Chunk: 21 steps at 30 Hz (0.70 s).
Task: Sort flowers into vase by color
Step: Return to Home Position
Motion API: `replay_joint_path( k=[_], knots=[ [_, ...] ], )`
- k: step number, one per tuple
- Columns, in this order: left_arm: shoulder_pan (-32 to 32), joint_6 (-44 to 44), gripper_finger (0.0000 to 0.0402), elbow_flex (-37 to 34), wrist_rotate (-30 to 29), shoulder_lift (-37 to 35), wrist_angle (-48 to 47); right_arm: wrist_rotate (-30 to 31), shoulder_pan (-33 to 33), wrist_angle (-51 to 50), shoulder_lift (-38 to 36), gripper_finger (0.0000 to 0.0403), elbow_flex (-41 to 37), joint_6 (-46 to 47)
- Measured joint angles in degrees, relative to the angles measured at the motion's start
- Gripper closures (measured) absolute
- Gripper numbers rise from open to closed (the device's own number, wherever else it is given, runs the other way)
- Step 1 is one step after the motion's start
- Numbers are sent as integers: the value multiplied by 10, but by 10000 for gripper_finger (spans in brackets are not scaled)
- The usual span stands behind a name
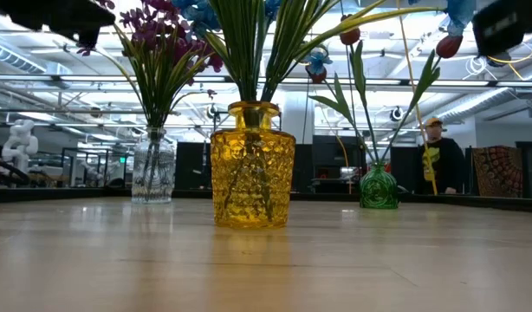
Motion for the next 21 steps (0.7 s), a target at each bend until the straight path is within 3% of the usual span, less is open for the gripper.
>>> replay_joint_path(
  k=[11, 21],
  knots=[
    [55, 2, 398, -126, 96, -96, 105, 0, -17, 70, -105, 403, -124, -1],
    [96, 2, 398, -192, 116, -150, 143, -29, -36, 104, -144, 403, -177, 1]
  ],
)
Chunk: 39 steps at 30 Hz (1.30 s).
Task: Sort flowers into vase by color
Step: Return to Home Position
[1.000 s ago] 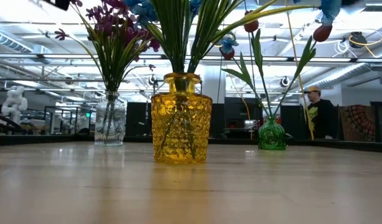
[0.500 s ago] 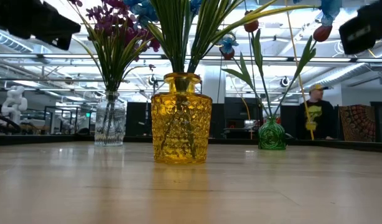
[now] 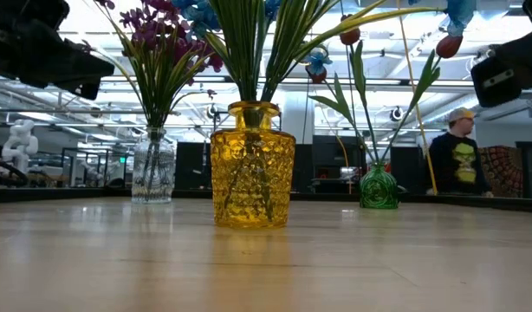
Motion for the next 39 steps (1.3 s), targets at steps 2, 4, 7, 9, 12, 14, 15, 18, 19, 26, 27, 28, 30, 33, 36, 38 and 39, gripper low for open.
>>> replay_joint_path(
  k=[2, 4, 7, 9, 12, 14, 15, 18, 19, 26, 27, 28, 30, 33, 36, 38, 39],
  knots=[
    [9, 0, 398, -11, 14, -6, 18, -6, -5, 8, -6, 403, -12, 2],
    [19, 0, 398, -21, 33, -11, 34, -17, -10, 29, -10, 403, -26, 1],
    [30, 0, 398, -31, 56, -15, 41, -30, -16, 57, -13, 403, -43, 1],
    [35, -3, 398, -32, 68, -15, 40, -33, -20, 55, -12, 403, -43, 1],
    [39, 3, 398, -32, 90, -15, 42, -47, -24, 60, -12, 403, -43, -3],
    [42, 10, 398, -32, 99, -15, 41, -48, -25, 62, -12, 403, -43, -3],
    [43, 11, 398, -32, 100, -15, 41, -48, -25, 60, -12, 403, -43, -3],
    [49, 11, 398, -32, 101, -15, 41, -48, -25, 61, -12, 403, -43, -1],
    [51, 13, 398, -32, 103, -15, 42, -48, -25, 61, -12, 403, -43, -1],
    [73, 26, 399, -32, 161, -15, 66, -48, -25, 61, -12, 403, -43, 0],
    [76, 27, 399, -32, 169, -15, 68, -48, -25, 61, -12, 403, -43, 0],
    [79, 29, 399, -32, 178, -15, 68, -48, -25, 61, -12, 403, -43, 0],
    [82, 40, 399, -35, 191, -15, 76, -48, -25, 61, -12, 403, -43, 1],
    [91, 44, 399, -46, 194, -15, 94, -50, -25, 62, -12, 403, -43, 3],
    [100, 42, 399, -46, 206, -16, 95, -61, -25, 68, -12, 403, -42, 3],
    [104, 42, 399, -46, 208, -20, 93, -61, -25, 69, -13, 403, -42, 1],
    [105, 43, 399, -46, 209, -22, 89, -61, -25, 70, -13, 403, -42, -2]
  ],
)
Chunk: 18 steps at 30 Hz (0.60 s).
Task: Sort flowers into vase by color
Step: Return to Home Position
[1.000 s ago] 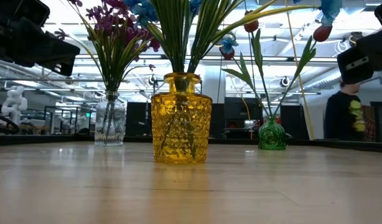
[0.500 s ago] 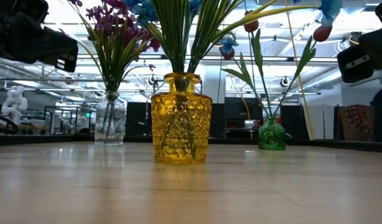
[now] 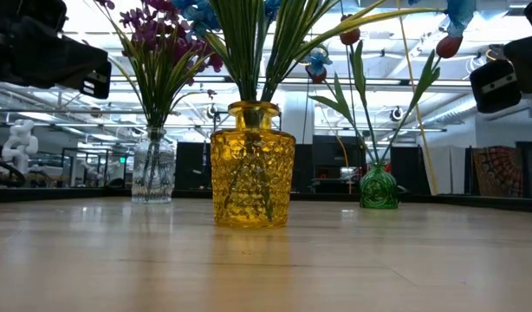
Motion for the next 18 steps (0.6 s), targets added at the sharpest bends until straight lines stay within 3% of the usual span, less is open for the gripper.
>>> replay_joint_path(
  k=[12, 18],
  knots=[
    [25, -2, 399, 0, 13, -100, -93, -2, -3, -58, -76, 403, 1, -41],
    [26, -1, 399, -1, 13, -147, -121, -39, -22, -60, -123, 403, 1, -76]
  ],
)
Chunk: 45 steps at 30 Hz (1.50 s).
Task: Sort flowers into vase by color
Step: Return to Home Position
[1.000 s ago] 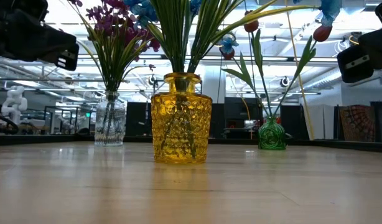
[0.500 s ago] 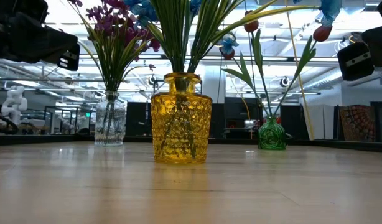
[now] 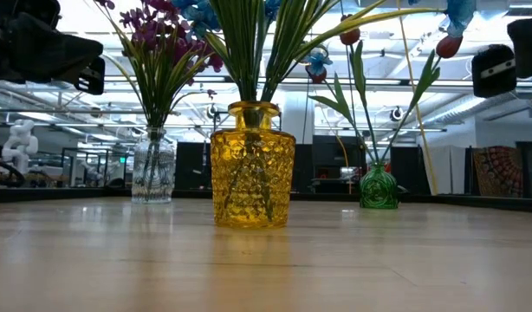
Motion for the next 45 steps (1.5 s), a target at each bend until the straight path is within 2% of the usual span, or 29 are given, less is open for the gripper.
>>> replay_joint_path(
  k=[9, 14, 19, 27, 33, 38, 45],
  knots=[
    [0, 1, 399, 0, 0, -21, -6, -60, -79, -7, -11, 403, 0, -12],
    [0, 15, 399, 0, -9, -22, -6, -132, -129, -19, -11, 403, 0, -12],
    [0, 34, 399, 0, -30, -29, -8, -145, -174, -21, -11, 403, 0, -23],
    [1, 39, 399, 0, -36, -35, -34, -216, -244, -29, -11, 403, 0, -37],
    [29, 44, 399, 0, -37, -35, -35, -231, -285, -27, -11, 403, 0, -44],
    [63, 44, 399, 0, -13, -35, -36, -254, -306, -23, -11, 403, 0, -48],
    [100, 31, 399, -1, 35, -35, -44, -255, -319, -23, -11, 403, 0, -40]
  ],
)
